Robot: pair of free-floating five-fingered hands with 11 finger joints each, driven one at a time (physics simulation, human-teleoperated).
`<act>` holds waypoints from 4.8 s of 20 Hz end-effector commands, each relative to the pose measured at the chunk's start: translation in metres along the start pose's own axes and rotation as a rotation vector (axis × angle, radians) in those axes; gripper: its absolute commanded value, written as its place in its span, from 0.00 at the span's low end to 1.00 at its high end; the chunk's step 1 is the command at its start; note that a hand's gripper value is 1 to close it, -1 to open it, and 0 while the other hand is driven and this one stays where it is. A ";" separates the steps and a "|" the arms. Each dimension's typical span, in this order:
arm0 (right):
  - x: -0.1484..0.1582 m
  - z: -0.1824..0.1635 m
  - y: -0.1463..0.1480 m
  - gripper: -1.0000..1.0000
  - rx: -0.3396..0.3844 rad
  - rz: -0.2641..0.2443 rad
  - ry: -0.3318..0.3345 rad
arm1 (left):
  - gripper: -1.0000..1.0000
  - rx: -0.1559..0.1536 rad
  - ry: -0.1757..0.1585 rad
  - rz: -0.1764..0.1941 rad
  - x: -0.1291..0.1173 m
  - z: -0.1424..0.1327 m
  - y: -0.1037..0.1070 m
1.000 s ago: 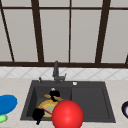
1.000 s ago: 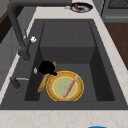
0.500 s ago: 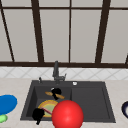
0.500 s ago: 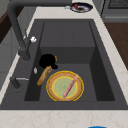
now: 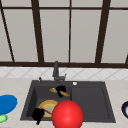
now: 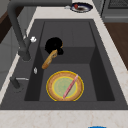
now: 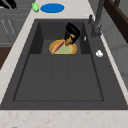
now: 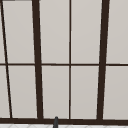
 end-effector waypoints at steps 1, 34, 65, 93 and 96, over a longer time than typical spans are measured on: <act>-0.032 0.026 -0.011 1.00 -0.036 -0.021 0.004 | 0.50 0.000 0.000 0.000 0.000 0.000 0.000; -0.245 0.169 -0.078 1.00 -0.015 0.032 -0.063 | 0.50 0.000 0.000 0.000 0.000 0.000 0.000; -0.415 0.140 -0.046 1.00 0.021 -0.072 -0.066 | 0.50 0.000 0.000 0.000 0.000 0.000 0.000; -0.606 0.142 0.010 1.00 0.036 -0.114 -0.095 | 0.50 0.000 0.000 0.000 0.000 0.000 0.000; -0.627 0.144 0.018 1.00 0.033 -0.114 -0.097 | 0.50 0.000 0.000 0.000 0.000 0.000 0.000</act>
